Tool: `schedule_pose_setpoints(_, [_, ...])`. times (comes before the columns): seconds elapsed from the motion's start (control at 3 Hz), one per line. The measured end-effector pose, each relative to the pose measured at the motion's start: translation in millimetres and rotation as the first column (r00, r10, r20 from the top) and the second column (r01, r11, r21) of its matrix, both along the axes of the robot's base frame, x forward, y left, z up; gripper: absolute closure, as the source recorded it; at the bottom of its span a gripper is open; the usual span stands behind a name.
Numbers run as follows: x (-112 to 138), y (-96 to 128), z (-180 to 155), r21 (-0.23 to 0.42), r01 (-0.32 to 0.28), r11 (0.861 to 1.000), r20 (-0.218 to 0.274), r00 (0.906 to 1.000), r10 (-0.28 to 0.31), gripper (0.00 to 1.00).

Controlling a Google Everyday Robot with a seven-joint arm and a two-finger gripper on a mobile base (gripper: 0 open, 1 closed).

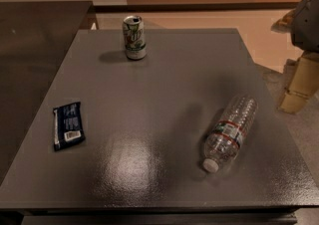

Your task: Move water bottle near 7up can

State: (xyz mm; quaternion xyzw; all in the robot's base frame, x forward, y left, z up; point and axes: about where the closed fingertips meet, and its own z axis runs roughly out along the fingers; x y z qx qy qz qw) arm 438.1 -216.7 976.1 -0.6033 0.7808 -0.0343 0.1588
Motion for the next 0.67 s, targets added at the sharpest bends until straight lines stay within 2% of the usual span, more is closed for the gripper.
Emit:
schedule_pose_setpoints(0.33, [0.0, 0.0, 0.0, 0.000, 0.000, 1.000, 0.000, 1.0000, 0.000, 0.00])
schedule_pose_setpoints(0.67, [7.1, 4.1, -6.3, -0.027, -0.064, 0.998, -0.018, 0.9978, 0.063, 0.00])
